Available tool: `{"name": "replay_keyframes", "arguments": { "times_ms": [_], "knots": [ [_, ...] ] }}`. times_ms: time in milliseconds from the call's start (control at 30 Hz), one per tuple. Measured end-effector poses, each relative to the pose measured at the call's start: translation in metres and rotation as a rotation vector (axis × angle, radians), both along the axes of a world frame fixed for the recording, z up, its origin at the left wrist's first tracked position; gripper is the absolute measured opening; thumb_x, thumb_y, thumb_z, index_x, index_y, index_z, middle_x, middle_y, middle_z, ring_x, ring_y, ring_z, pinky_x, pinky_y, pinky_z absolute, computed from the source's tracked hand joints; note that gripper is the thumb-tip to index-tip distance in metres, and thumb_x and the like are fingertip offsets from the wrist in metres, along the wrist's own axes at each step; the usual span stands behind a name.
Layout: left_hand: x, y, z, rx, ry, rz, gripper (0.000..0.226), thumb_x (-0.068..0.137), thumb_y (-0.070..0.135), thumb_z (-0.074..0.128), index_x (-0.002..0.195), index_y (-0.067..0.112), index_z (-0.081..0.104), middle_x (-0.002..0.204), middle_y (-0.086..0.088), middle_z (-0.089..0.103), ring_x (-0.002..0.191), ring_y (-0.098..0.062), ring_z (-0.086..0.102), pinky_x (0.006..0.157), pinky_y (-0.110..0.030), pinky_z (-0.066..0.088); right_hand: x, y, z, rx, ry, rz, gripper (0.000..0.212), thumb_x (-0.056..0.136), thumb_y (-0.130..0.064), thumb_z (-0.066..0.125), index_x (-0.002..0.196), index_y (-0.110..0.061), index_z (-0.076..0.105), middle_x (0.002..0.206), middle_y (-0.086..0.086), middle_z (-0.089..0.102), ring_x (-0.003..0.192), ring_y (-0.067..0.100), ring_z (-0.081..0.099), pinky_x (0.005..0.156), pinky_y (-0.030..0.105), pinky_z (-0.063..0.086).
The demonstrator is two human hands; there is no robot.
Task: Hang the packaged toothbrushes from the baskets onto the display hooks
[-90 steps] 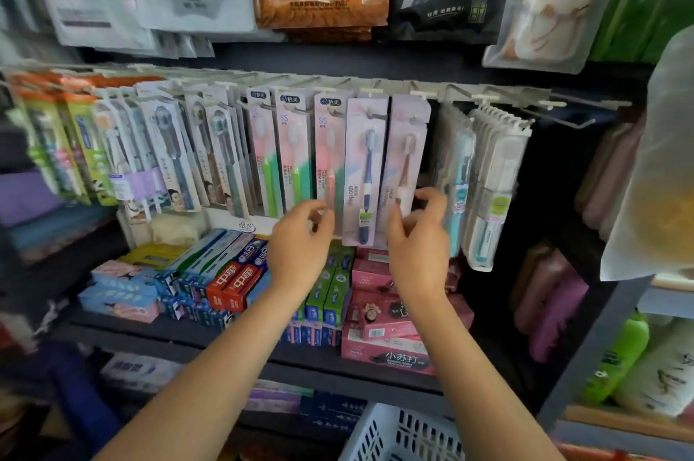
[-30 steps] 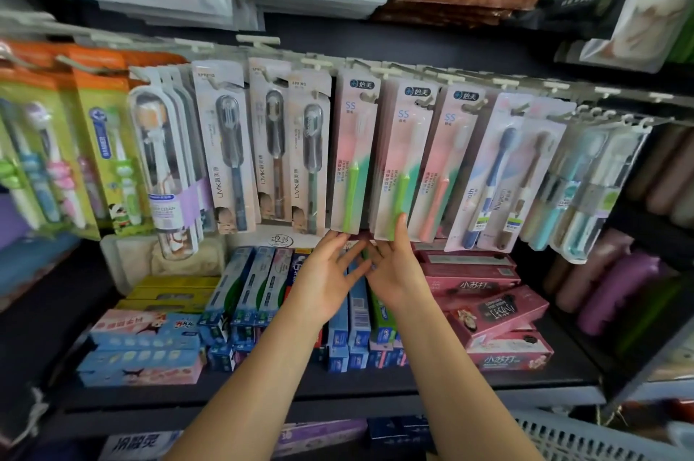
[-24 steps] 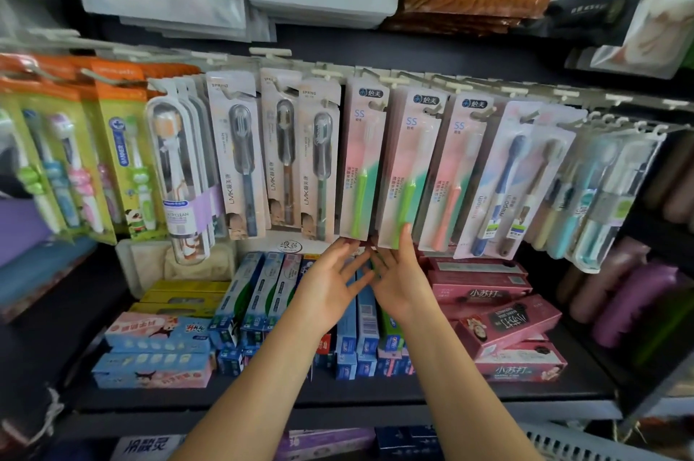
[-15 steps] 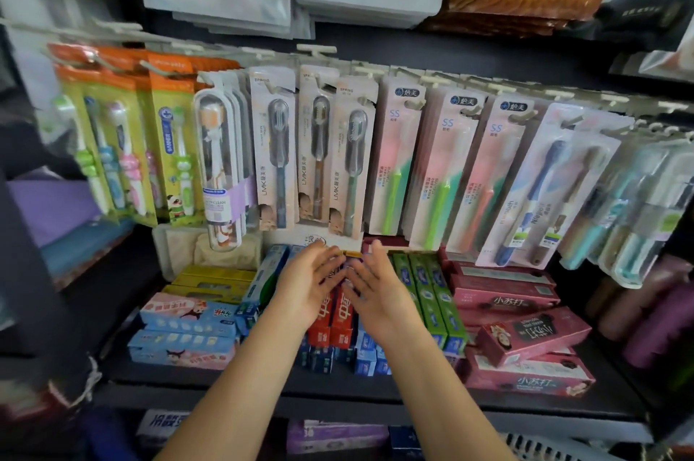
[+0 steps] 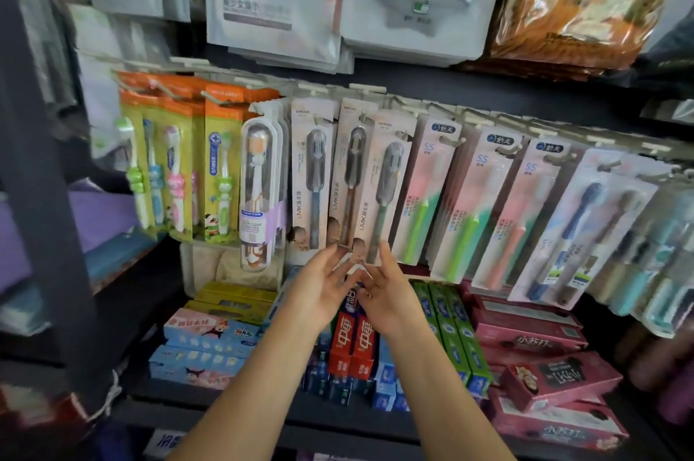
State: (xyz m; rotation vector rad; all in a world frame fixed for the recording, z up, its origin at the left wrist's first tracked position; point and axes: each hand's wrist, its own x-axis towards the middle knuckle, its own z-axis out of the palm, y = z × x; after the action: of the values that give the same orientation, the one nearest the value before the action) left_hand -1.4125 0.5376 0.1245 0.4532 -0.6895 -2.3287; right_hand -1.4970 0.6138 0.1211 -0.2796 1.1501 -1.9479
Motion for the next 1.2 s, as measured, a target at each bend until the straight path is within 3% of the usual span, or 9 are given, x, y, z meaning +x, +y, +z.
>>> {"name": "replay_keyframes", "arguments": {
  "times_ms": [100, 200, 400, 467, 667, 800, 967, 1100, 1200],
  "knots": [
    [-0.003, 0.0, -0.007, 0.032, -0.003, -0.002, 0.016, 0.1, 0.016, 0.058, 0.105, 0.005, 0.068, 0.097, -0.011, 0.073, 0.091, -0.022, 0.067, 0.09, -0.034, 0.054, 0.001, 0.004, 0.0, -0.006, 0.022, -0.015, 0.061, 0.072, -0.047, 0.077, 0.116, -0.005, 0.068, 0.092, 0.005, 0.069, 0.092, 0.019, 0.06, 0.091, 0.033, 0.044],
    [-0.001, 0.002, -0.01, 0.028, -0.026, -0.006, 0.013, 0.099, 0.018, 0.06, 0.1, 0.009, 0.069, 0.085, -0.005, 0.076, 0.085, -0.018, 0.066, 0.084, -0.029, 0.051, 0.004, 0.009, 0.0, -0.018, 0.04, 0.001, 0.058, 0.071, -0.041, 0.078, 0.118, -0.007, 0.067, 0.082, -0.001, 0.069, 0.079, 0.014, 0.057, 0.08, 0.029, 0.042],
    [0.003, 0.005, -0.012, -0.028, -0.027, -0.017, 0.023, 0.089, 0.02, 0.068, 0.111, 0.013, 0.069, 0.096, -0.005, 0.073, 0.08, -0.014, 0.063, 0.077, -0.027, 0.047, 0.01, 0.016, 0.005, -0.018, 0.018, -0.028, 0.03, 0.085, -0.03, 0.072, 0.105, -0.008, 0.07, 0.08, 0.001, 0.072, 0.08, 0.015, 0.061, 0.079, 0.027, 0.047],
    [0.005, 0.008, -0.012, -0.069, -0.022, -0.021, 0.016, 0.092, 0.019, 0.066, 0.106, 0.015, 0.071, 0.095, -0.004, 0.073, 0.078, -0.012, 0.064, 0.076, -0.026, 0.046, 0.012, 0.018, 0.007, -0.028, 0.008, -0.034, 0.022, 0.09, -0.026, 0.07, 0.102, -0.008, 0.07, 0.08, 0.003, 0.072, 0.08, 0.016, 0.063, 0.079, 0.027, 0.048],
    [0.016, 0.015, -0.015, -0.108, -0.027, 0.036, 0.017, 0.083, 0.016, 0.07, 0.099, 0.012, 0.072, 0.08, -0.002, 0.07, 0.071, -0.01, 0.066, 0.068, -0.023, 0.052, 0.016, 0.026, 0.005, -0.095, 0.01, -0.016, 0.045, 0.077, -0.027, 0.077, 0.116, -0.006, 0.067, 0.09, 0.007, 0.07, 0.075, 0.015, 0.063, 0.076, 0.028, 0.05],
    [0.019, 0.019, -0.012, -0.061, -0.035, 0.068, 0.006, 0.094, 0.006, 0.062, 0.092, 0.009, 0.067, 0.069, -0.001, 0.069, 0.061, -0.008, 0.065, 0.054, -0.018, 0.053, 0.018, 0.034, 0.009, -0.135, 0.05, -0.032, 0.025, 0.079, -0.022, 0.075, 0.099, -0.011, 0.067, 0.085, 0.005, 0.069, 0.065, 0.013, 0.06, 0.065, 0.025, 0.049],
    [0.025, 0.027, -0.012, -0.051, -0.014, 0.073, 0.007, 0.096, 0.004, 0.06, 0.096, 0.004, 0.067, 0.075, -0.006, 0.07, 0.062, -0.01, 0.069, 0.055, -0.02, 0.056, 0.025, 0.04, 0.009, -0.169, 0.068, -0.042, 0.032, 0.077, -0.021, 0.076, 0.106, -0.009, 0.07, 0.09, 0.006, 0.069, 0.067, 0.013, 0.057, 0.069, 0.026, 0.048],
    [0.024, 0.026, -0.012, -0.014, -0.001, 0.104, 0.008, 0.093, 0.004, 0.063, 0.099, 0.005, 0.068, 0.082, -0.009, 0.073, 0.07, -0.012, 0.071, 0.059, -0.02, 0.058, 0.028, 0.04, 0.011, -0.195, 0.047, -0.08, 0.013, 0.08, -0.018, 0.074, 0.092, -0.012, 0.073, 0.084, 0.005, 0.07, 0.063, 0.011, 0.056, 0.069, 0.026, 0.047],
    [0.022, 0.023, -0.011, -0.002, -0.006, 0.122, 0.01, 0.093, 0.004, 0.064, 0.101, 0.005, 0.069, 0.087, -0.01, 0.072, 0.071, -0.013, 0.071, 0.059, -0.02, 0.057, 0.03, 0.037, 0.014, -0.191, 0.029, -0.097, 0.007, 0.086, -0.015, 0.073, 0.092, -0.012, 0.071, 0.084, 0.005, 0.069, 0.063, 0.011, 0.056, 0.069, 0.026, 0.048]
  ]
}}
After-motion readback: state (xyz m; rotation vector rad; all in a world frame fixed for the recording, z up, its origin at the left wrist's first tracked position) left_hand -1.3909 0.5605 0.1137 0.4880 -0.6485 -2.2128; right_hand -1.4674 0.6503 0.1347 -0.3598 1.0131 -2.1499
